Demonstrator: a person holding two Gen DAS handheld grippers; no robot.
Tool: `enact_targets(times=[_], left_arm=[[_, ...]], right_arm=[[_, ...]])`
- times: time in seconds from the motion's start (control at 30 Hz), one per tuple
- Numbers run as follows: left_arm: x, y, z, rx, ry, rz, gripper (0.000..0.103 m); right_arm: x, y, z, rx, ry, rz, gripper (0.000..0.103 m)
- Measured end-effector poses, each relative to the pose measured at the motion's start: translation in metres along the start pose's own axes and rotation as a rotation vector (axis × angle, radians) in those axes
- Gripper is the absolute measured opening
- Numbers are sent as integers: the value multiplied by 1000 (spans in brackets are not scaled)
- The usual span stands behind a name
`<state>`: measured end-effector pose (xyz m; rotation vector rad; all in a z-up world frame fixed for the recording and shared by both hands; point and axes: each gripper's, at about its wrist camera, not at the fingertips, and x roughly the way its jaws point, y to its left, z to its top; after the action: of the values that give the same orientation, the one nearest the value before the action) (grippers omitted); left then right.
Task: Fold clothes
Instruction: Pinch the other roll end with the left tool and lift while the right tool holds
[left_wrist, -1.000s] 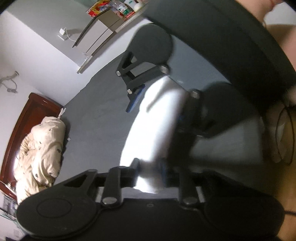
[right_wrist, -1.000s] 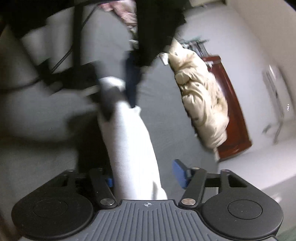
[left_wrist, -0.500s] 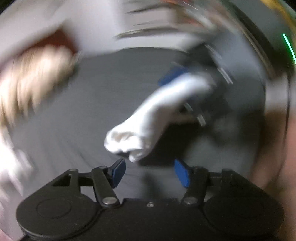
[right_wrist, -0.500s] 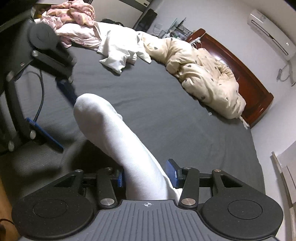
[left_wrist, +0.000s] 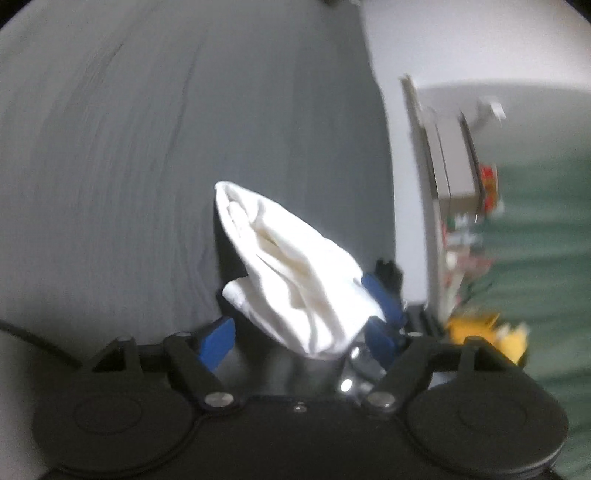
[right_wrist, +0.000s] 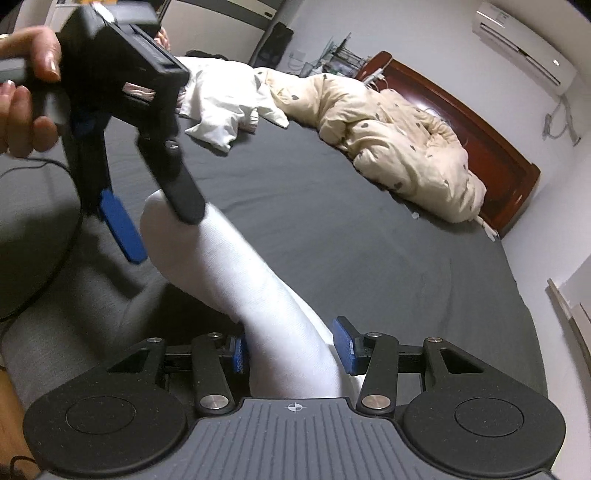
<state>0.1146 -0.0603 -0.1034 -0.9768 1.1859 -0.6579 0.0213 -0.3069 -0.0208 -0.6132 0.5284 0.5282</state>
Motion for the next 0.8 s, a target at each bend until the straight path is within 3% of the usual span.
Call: enact_targets(times=[0.17, 0.27, 0.47, 0.57, 0.67, 0.8], left_arm=[[21, 26, 9, -274, 22, -108, 80], [21, 36, 6, -351, -19, -176, 81], [8, 40, -12, -329, -24, -148, 83], [10, 38, -26, -348, 12, -210, 84], [18, 35, -36, -405, 21, -334, 85], [29, 34, -30, -409, -6, -303, 85]], right_arm=[[-7, -3, -3, 17, -4, -14, 47], [-9, -5, -5, 28, -3, -12, 47], [-10, 2, -7, -68, -17, -18, 47], [-8, 9, -7, -138, -21, -31, 46], [-6, 10, -8, -147, -14, -35, 46], [-5, 8, -10, -126, -13, -39, 46]])
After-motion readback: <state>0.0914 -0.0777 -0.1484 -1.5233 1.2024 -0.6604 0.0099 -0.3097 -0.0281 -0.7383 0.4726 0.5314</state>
